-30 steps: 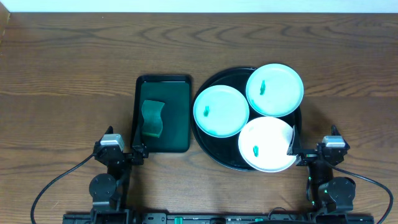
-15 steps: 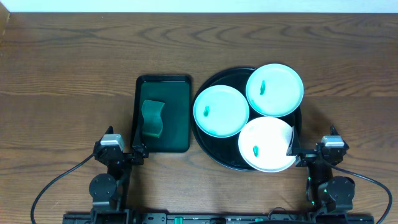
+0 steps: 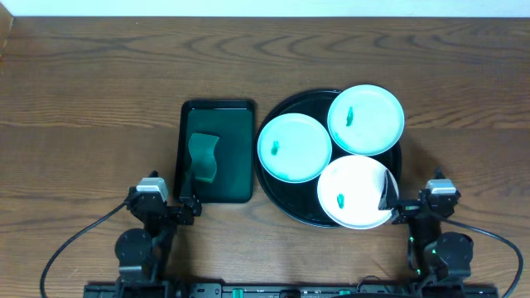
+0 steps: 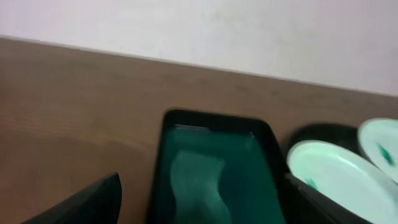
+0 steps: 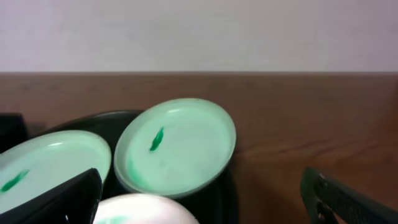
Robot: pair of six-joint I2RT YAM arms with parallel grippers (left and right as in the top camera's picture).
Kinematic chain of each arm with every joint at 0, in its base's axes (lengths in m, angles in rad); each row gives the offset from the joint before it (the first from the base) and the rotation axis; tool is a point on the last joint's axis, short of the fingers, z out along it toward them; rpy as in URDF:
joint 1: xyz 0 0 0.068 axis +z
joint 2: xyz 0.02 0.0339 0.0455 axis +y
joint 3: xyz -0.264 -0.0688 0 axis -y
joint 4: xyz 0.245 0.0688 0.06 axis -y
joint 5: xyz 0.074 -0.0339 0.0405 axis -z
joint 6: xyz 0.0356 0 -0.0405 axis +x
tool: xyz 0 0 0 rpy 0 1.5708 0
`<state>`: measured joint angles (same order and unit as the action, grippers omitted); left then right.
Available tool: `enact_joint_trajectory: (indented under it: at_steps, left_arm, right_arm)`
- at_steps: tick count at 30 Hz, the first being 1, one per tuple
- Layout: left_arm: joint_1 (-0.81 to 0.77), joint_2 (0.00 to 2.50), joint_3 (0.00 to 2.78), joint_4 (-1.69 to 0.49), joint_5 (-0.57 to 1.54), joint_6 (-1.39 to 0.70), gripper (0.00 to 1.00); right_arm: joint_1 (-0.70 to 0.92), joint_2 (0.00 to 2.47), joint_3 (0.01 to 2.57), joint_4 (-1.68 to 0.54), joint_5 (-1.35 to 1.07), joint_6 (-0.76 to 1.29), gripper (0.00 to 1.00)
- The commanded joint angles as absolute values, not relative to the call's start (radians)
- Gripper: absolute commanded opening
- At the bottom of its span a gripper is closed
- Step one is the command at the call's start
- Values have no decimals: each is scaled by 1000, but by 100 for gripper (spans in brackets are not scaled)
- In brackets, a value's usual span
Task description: Clean dirty plates on tray and stack at the side
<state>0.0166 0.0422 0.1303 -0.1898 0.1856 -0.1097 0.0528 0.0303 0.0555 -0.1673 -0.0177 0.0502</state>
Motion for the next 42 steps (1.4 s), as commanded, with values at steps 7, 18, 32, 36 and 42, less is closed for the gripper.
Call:
enact_joint_trajectory:
  at_steps: [7,18,32,36,42]
  left_arm:
    - [14,410,778,-547,244,-137,80]
    - [14,1074,1589,-1285,243,-78,80]
    - [14,1510,1664,-1444,348,-117,25]
    - [14,1571,1592,-1437,324,-118,8]
    - [14,1574,1444,-1349,201,-182,8]
  right_arm:
    - [46,268,449,-338,-89,105,99]
    - [46,947,1114,-905,-252,92,99]
    - [47,1401,1306,-1116,-418,94,34]
    - [51,1468,1275,-1098,-416,92,31]
    - [75,1525,1198,-993,-415,92,49]
